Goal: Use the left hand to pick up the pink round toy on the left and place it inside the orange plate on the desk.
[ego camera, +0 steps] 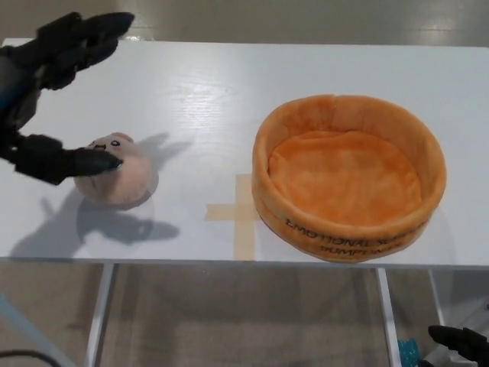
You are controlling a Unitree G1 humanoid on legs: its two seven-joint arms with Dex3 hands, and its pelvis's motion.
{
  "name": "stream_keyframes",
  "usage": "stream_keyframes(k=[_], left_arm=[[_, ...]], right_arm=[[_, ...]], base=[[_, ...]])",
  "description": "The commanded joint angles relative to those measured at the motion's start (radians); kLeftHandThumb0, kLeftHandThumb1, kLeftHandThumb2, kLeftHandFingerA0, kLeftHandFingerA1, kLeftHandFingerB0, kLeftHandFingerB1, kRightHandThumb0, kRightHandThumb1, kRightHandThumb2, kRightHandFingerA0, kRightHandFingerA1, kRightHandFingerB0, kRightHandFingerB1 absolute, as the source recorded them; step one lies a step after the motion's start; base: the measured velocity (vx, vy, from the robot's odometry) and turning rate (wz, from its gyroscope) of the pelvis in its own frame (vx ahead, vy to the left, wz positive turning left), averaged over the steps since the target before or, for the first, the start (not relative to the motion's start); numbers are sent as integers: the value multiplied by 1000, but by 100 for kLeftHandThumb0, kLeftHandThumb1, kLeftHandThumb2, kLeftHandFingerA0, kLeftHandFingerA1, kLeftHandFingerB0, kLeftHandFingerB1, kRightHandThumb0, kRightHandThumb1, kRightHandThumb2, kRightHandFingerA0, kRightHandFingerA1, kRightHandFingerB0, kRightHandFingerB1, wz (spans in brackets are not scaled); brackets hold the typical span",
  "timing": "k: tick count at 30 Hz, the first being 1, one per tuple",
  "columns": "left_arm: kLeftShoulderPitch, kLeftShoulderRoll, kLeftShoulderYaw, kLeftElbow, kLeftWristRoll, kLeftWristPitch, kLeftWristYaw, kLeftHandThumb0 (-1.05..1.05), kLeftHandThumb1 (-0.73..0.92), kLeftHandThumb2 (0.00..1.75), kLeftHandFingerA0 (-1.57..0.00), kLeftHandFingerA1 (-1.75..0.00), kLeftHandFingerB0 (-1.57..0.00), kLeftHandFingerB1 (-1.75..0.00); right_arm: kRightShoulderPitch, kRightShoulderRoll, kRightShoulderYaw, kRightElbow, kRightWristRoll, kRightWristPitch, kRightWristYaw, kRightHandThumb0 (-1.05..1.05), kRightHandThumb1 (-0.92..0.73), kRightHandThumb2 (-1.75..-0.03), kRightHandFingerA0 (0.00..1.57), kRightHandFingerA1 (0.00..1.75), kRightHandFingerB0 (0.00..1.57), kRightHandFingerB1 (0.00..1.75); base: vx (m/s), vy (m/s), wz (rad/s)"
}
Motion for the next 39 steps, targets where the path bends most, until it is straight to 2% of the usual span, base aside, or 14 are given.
stream_keyframes(k=[1, 3, 4, 6, 7, 11, 15, 19, 20, 34, 35, 36, 37, 39], left_arm=[[-227, 28, -281, 408, 543, -75, 289, -59, 35, 62, -4, -21, -9, -28], [-249, 13, -319, 475, 552, -77, 304, -59, 34, 63, -5, -19, -9, -27], [-258, 7, -339, 506, 561, -77, 318, -56, 39, 53, 0, -26, -7, -28], [-269, 2, -362, 539, 568, -81, 336, -56, 39, 53, 0, -26, -7, -28], [-282, -6, -392, 577, 580, -75, 349, -48, 33, 71, 0, -14, -1, -22], [-304, -18, -447, 641, 606, -74, 389, -43, 33, 68, 0, -11, 0, -20], [-319, -23, -494, 693, 625, -81, 423, -41, 31, 62, 0, 0, -1, -11], [-327, -23, -532, 729, 629, -81, 437, -31, 26, 60, 0, -6, 0, -17], [-325, -22, -545, 740, 635, -85, 446, -21, 23, 61, 0, -16, 0, -25], [-352, -49, -641, 870, 669, -96, 542, -31, 26, 63, 0, -12, -2, -24], [-351, -51, -639, 874, 665, -104, 550, -32, 36, 62, -4, -17, -6, -28], [-351, -51, -639, 874, 665, -104, 550, -32, 36, 62, -4, -17, -6, -28], [-348, -55, -623, 887, 647, -143, 562, -24, 68, 60, -71, -78, -36, -32], [-346, -63, -599, 914, 627, -206, 583, -24, 68, 60, -71, -78, -36, -32]], right_arm=[[-3, -6, 5, 12, 0, 5, -19, -37, -54, -57, 71, 54, 57, 42], [0, -7, 7, 12, -2, 4, -21, -37, -54, -56, 70, 55, 58, 43], [0, -7, 9, 12, -4, 5, -23, -37, -54, -57, 71, 55, 58, 42], [0, -7, 10, 13, -5, 7, -25, -37, -54, -57, 71, 55, 58, 42], [0, -6, 8, 12, -2, 7, -22, -35, -55, -57, 70, 55, 58, 43], [1, -6, 10, 11, -3, 4, -24, -36, -55, -57, 71, 56, 58, 43], [0, -6, 11, 12, -4, 10, -25, -37, -55, -56, 70, 55, 59, 43], [2, -7, 12, 13, -4, 4, -23, -36, -55, -56, 70, 55, 58, 43], [2, -8, 16, 12, -9, 2, -28, -36, -55, -57, 72, 57, 59, 43], [-1, -7, 21, 13, -7, 7, -34, -37, -54, -56, 71, 55, 60, 43], [-1, -6, 20, 13, -6, 8, -33, -36, -53, -56, 71, 53, 59, 43], [-1, -6, 20, 13, -6, 8, -33, -36, -53, -56, 71, 53, 59, 43], [-2, -7, 22, 13, -8, 7, -35, -35, -54, -57, 71, 57, 60, 43], [-3, -7, 26, 13, -10, 7, -38, -35, -54, -57, 71, 57, 60, 43]], base=[[0, 0, 0], [0, 0, 0], [0, 0, 0], [0, 0, 0], [0, 0, 0], [0, 0, 0], [0, 0, 0], [0, 0, 0], [0, 0, 0], [0, 0, 0], [0, 0, 0], [0, 0, 0], [0, 0, 0], [0, 0, 0]])
